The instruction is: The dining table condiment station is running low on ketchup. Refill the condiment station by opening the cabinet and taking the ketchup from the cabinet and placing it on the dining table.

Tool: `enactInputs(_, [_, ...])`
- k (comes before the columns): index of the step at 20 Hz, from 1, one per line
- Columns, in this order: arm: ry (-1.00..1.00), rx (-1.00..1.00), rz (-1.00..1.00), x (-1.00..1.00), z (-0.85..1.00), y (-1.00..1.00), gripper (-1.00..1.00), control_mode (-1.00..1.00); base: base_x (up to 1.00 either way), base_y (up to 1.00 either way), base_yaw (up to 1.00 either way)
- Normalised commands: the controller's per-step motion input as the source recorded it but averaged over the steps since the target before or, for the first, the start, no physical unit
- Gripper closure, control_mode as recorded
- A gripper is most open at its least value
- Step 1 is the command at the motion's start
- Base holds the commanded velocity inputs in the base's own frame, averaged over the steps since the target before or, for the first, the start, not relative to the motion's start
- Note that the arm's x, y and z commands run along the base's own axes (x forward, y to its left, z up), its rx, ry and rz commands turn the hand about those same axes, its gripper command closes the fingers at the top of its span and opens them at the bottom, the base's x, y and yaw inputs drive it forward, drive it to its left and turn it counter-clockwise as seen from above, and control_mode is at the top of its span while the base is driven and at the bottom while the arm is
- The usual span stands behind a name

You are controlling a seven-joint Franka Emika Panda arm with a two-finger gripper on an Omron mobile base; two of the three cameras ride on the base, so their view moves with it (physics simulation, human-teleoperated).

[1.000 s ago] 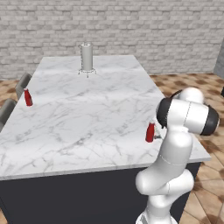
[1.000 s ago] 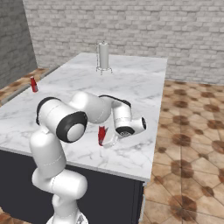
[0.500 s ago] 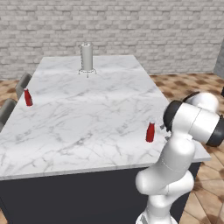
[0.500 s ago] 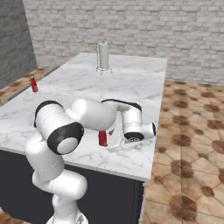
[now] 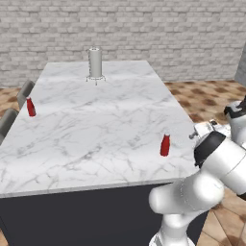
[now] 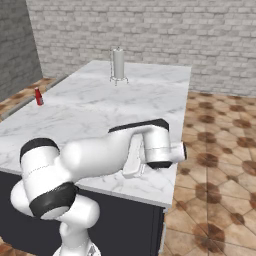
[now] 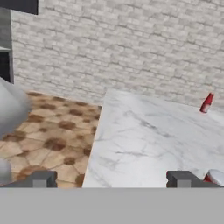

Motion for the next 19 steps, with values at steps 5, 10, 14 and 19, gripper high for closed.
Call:
enactInputs(5, [-0.21, -0.01, 0.00, -0.64, 0.96, 0.08, -1.00, -1.00, 0.00, 0.00, 0.00])
enactInputs(10, [-0.27, -0.12, 0.00, -0.68, 0.95, 0.38, -1.00, -1.00, 0.00, 0.00, 0.00])
enactInputs(14, [-0.34, -0.23, 0.00, -0.62, 0.98, 0.63, -1.00, -1.00, 0.00, 0.00, 0.00])
enactInputs(19, [-0.34, -0.39, 0.01, -0.40, 0.99, 0.94, -1.00, -1.00, 0.00, 0.00, 0.00])
